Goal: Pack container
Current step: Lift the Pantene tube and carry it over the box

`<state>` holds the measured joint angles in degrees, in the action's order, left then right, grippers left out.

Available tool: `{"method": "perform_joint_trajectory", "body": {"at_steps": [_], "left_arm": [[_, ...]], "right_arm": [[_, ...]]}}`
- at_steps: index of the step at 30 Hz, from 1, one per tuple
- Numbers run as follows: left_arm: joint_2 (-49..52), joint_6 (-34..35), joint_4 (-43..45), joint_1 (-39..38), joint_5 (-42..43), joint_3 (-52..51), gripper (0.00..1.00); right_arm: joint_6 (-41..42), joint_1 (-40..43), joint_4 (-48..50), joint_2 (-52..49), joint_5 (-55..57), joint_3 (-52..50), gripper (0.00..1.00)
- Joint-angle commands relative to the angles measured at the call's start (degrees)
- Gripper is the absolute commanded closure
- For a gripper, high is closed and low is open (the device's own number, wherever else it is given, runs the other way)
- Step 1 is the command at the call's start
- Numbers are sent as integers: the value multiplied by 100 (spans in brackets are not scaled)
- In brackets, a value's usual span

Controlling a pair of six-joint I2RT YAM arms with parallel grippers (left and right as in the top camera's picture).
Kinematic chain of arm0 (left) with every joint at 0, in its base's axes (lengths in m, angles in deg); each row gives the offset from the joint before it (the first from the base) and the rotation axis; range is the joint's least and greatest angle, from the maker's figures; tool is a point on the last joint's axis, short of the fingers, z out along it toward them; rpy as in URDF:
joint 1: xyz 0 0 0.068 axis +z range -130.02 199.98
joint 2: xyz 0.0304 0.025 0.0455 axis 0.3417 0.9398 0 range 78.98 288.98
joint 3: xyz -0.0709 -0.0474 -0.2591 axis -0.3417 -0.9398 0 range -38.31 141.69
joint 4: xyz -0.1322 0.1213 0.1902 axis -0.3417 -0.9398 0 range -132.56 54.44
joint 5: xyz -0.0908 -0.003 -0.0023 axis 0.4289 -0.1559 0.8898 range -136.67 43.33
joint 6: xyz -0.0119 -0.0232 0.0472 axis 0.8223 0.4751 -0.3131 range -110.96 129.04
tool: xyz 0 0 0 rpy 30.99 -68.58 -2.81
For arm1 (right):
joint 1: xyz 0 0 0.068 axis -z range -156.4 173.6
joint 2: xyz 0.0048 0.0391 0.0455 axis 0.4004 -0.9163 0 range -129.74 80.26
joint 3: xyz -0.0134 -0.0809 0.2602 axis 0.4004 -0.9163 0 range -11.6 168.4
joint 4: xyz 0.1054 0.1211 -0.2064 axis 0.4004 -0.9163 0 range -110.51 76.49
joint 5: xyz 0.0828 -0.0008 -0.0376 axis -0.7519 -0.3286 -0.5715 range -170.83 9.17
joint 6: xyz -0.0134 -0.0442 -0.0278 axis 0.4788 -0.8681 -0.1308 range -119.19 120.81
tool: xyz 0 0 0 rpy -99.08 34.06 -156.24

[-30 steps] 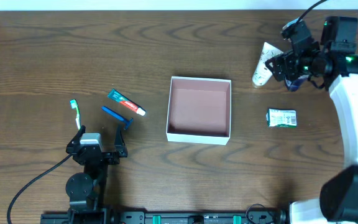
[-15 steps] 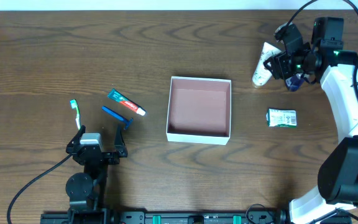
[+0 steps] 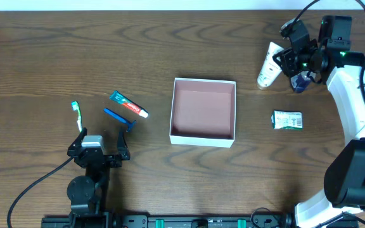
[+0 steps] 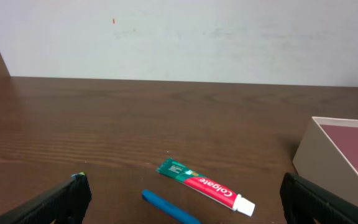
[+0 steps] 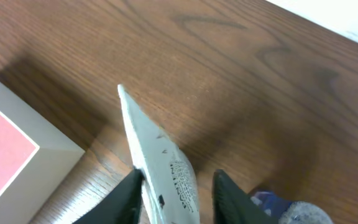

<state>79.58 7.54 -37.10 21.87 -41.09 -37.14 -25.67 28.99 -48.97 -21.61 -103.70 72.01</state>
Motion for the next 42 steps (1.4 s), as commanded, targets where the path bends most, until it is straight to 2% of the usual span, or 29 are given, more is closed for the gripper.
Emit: {"method": "perform_joint_trajectory", "body": {"at_steps": [1,3,7,12,17,23,30,36,42], "left_arm": [[-26,-33,-208,31,63,-94,2],[-26,-33,-208,31,63,-94,2],[-26,-31,-205,31,63,-94,2],[-26,-33,-208,31,63,-94,2],[-26,-33,-208,31,63,-94,2],[-26,-31,-208,31,63,-94,2],[-26,-31,-205,31,63,-94,2],[-26,-31,-205,31,63,-94,2],[-26,-31,-205,31,63,-94,2]], "right_arm": [[31,33,17,9,-120,221,70],[219,33,15,9,-131,317,77],[708,33,4,33,-463,566,99],[1659,-17,-166,103,-758,949,99],[1967,-225,-417,278,-708,977,99],[2721,-649,-660,651,317,979,99],[3340,-1292,-702,1611,1381,979,98],[3687,-1799,-855,2269,1805,979,98],[4181,-2444,-1106,2424,2345,975,98]]}}
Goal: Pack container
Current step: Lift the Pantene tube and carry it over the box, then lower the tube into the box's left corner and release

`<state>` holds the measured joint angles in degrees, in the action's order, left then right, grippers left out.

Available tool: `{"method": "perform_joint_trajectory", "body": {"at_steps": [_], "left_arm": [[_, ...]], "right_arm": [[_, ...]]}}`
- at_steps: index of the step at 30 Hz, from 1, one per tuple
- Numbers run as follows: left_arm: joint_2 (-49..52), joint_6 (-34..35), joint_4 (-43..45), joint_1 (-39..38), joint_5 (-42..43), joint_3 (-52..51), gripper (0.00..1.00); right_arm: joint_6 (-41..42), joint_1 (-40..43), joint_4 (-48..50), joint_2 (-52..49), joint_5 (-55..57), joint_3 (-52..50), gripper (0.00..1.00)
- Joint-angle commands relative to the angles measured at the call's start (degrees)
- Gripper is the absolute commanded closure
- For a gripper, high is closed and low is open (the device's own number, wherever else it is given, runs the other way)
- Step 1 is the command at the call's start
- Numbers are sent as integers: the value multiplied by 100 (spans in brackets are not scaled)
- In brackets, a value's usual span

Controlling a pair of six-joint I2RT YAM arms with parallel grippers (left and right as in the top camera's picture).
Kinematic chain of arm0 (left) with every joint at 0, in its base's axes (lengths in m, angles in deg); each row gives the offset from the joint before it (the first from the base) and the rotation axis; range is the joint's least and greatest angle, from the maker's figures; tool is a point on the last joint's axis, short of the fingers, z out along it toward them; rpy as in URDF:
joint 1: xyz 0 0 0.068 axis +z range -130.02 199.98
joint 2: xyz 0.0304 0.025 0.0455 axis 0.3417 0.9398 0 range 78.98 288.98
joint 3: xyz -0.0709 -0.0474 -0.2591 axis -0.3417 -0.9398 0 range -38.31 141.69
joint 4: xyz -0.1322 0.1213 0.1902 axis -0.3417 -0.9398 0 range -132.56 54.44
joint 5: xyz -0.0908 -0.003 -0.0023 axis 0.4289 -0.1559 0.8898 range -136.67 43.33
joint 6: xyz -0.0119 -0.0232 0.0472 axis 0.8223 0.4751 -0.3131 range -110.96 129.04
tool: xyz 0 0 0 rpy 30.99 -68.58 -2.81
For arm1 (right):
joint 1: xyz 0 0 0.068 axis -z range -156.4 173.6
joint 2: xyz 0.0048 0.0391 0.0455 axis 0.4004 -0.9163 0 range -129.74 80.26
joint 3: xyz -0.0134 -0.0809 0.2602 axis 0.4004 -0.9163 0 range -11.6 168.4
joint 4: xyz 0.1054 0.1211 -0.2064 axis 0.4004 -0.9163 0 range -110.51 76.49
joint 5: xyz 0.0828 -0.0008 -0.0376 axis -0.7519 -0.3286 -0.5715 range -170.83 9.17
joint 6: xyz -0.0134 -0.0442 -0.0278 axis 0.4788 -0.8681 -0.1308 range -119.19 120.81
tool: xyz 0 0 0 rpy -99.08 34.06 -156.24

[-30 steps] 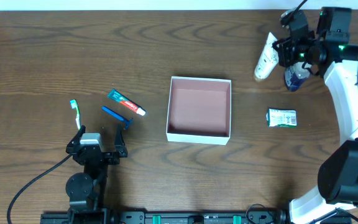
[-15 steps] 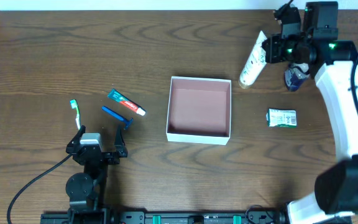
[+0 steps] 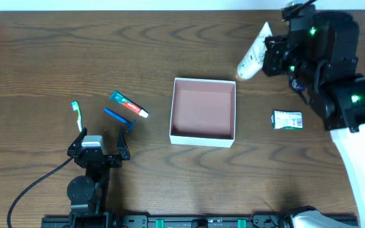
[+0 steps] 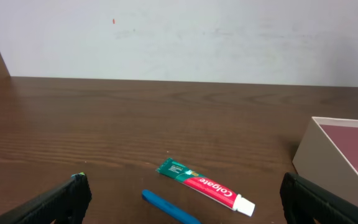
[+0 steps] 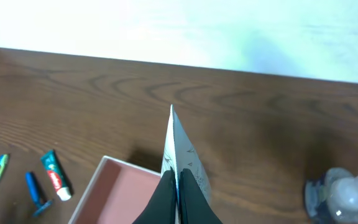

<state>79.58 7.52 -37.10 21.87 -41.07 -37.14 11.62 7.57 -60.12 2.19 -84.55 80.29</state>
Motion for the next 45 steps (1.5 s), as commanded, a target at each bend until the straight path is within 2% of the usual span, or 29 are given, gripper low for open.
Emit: {"method": "perform_joint_trajectory", "body": {"at_steps": [1,9,21,32,45], "left_arm": [[-26,-28,-205,31,61,-94,2],[-26,-31,-208,31,61,-94,2],[-26,-28,-205,31,61,-94,2],[-26,-28,-205,31,61,-94,2],[-26,-28,-205,31,61,-94,2]], "right_arm": [[533,-431,-2,24,492,144,99],[1202,-1381,-13,-234,1130,142,99],[1661,-2009,234,-800,1283,142,98],[1788,-2339,597,-1488,1598,142,99],[1790,-2343,901,-1950,1598,142,99]]}}
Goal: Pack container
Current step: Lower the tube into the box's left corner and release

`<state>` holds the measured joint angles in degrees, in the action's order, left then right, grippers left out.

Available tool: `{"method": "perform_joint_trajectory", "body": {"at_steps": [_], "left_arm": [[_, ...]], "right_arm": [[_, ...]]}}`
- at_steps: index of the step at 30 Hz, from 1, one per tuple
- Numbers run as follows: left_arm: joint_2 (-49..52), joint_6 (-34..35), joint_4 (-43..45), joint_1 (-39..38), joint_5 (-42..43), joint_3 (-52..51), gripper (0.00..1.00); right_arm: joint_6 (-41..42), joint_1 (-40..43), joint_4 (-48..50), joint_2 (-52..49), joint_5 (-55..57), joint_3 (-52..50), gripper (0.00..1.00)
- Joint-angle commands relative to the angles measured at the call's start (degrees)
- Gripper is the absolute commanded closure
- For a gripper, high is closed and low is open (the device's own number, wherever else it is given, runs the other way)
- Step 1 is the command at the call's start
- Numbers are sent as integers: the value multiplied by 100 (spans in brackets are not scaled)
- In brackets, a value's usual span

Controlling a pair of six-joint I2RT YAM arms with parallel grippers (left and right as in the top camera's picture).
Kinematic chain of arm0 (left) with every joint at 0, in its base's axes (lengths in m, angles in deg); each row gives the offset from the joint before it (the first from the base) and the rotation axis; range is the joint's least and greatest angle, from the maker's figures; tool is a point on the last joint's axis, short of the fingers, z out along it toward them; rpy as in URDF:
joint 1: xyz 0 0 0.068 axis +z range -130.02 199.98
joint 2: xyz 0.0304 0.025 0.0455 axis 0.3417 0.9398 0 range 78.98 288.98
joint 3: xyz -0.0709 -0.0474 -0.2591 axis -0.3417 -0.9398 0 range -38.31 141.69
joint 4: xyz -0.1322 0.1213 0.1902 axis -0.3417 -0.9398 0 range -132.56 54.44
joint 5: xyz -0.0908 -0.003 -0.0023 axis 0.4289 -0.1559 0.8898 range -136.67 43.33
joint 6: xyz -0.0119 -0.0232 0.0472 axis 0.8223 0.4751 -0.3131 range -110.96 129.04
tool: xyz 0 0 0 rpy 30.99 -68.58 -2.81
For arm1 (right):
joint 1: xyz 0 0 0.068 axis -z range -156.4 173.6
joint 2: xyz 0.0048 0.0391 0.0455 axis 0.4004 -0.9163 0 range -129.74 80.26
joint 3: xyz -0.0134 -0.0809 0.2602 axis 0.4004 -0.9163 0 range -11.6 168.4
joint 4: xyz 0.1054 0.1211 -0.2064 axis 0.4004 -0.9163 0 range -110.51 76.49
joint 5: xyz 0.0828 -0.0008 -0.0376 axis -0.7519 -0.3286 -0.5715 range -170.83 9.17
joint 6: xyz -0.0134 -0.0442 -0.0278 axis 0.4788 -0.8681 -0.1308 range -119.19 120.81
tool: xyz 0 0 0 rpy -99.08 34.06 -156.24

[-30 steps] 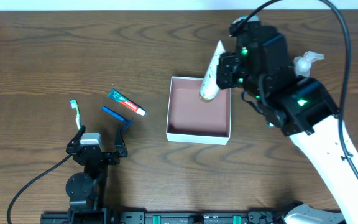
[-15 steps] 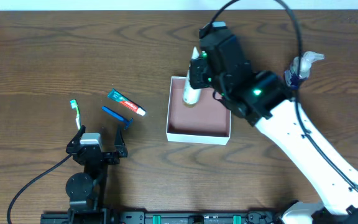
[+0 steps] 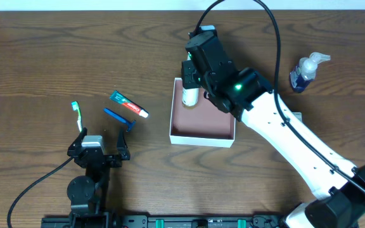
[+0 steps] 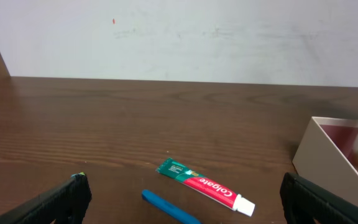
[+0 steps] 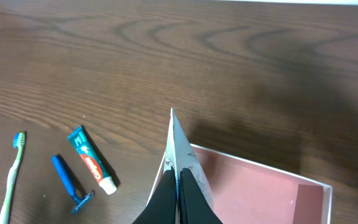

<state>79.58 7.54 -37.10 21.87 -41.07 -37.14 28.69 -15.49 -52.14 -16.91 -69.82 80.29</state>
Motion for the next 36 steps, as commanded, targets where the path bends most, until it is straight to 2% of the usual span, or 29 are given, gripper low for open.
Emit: {"method": "perform_joint_trajectory", "body": {"at_steps": [1,36], "left_arm": [[-26,-31,-208,31,61,-94,2],[-26,-31,-205,31,61,-94,2]], "right_arm": [[81,-37,120,-72,125,140,99],[339,-186,896,-868,597,140,99]]}}
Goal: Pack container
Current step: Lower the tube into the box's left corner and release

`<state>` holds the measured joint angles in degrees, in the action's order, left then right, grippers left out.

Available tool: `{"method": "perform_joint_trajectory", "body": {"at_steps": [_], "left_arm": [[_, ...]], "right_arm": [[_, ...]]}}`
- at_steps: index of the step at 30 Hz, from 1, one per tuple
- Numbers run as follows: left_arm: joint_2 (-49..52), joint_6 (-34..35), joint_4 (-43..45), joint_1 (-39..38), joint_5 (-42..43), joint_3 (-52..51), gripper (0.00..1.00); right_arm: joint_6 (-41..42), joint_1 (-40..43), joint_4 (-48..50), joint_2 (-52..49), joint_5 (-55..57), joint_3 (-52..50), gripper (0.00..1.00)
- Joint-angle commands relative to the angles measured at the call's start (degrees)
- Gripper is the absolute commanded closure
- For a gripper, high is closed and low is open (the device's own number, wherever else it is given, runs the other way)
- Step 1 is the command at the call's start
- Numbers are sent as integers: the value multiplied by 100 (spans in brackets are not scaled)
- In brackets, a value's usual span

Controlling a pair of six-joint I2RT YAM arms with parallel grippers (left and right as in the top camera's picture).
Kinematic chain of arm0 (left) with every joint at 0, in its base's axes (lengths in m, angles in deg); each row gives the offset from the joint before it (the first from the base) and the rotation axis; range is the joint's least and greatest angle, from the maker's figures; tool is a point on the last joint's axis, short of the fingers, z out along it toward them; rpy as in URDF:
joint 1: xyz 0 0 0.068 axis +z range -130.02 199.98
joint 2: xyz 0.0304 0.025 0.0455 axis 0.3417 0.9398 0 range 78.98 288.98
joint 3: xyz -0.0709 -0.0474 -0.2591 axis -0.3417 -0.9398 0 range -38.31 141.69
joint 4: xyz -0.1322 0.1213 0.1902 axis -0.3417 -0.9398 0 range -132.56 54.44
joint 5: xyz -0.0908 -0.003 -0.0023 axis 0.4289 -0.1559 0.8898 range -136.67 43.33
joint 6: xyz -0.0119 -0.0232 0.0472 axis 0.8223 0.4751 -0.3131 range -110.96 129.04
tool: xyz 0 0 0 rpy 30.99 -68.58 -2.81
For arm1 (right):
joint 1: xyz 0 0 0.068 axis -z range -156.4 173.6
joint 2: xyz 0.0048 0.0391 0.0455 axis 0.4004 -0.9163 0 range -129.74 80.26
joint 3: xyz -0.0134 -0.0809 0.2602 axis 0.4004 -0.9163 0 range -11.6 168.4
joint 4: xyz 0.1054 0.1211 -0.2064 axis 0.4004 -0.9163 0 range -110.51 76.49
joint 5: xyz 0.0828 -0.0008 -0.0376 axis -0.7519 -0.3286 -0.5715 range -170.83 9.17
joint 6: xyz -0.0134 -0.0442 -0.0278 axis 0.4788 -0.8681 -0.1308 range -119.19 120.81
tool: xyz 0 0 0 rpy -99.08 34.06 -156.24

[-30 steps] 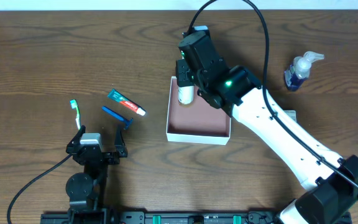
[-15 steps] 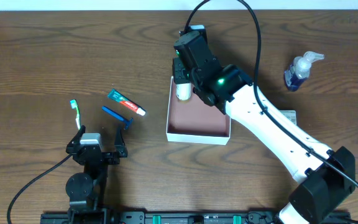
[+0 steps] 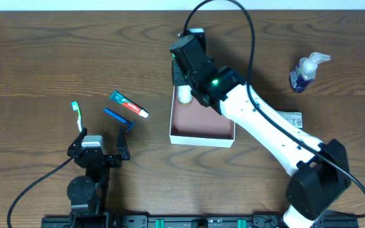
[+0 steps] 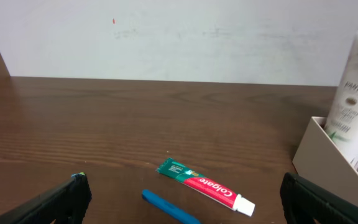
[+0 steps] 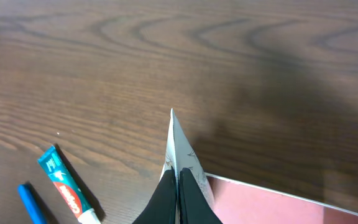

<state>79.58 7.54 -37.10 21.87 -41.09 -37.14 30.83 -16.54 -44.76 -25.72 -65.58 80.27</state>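
Observation:
The white box with a pink floor (image 3: 203,124) sits mid-table. My right gripper (image 5: 178,186) is shut on a white tube (image 5: 180,158), held upright over the box's far-left corner; overhead its cap end (image 3: 184,95) shows just inside that corner, and the left wrist view catches the tube (image 4: 353,118) above the box wall (image 4: 319,158). A Colgate toothpaste (image 3: 129,105), a blue razor (image 3: 118,118) and a green toothbrush (image 3: 77,114) lie left of the box. My left gripper (image 4: 179,202) rests open near the front left, holding nothing.
A blue pump bottle (image 3: 304,71) stands at the far right. A small green-and-white packet (image 3: 291,118) lies right of the box, partly under my right arm. My right arm crosses the table from the front right to the box.
My right gripper with the white tube has shifted a little left and farther back, from over the box's left part to its far-left corner. The left arm is unmoved.
My right gripper first gripped the white tube on the table at the far right, beside the pump bottle. Then it held the tube lifted, right of the box's far side. Then it held it over the box, and now at the far-left corner.

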Motion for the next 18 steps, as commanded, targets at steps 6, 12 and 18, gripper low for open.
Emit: {"method": "perform_joint_trajectory", "body": {"at_steps": [6,12,18], "left_arm": [[-26,-31,-208,31,63,-94,2],[-26,-31,-208,31,63,-94,2],[-26,-33,-208,31,63,-94,2]], "right_arm": [[127,-83,214,-11,197,142,99],[129,-83,214,-11,190,142,90],[129,-142,212,-13,188,142,73]]}}
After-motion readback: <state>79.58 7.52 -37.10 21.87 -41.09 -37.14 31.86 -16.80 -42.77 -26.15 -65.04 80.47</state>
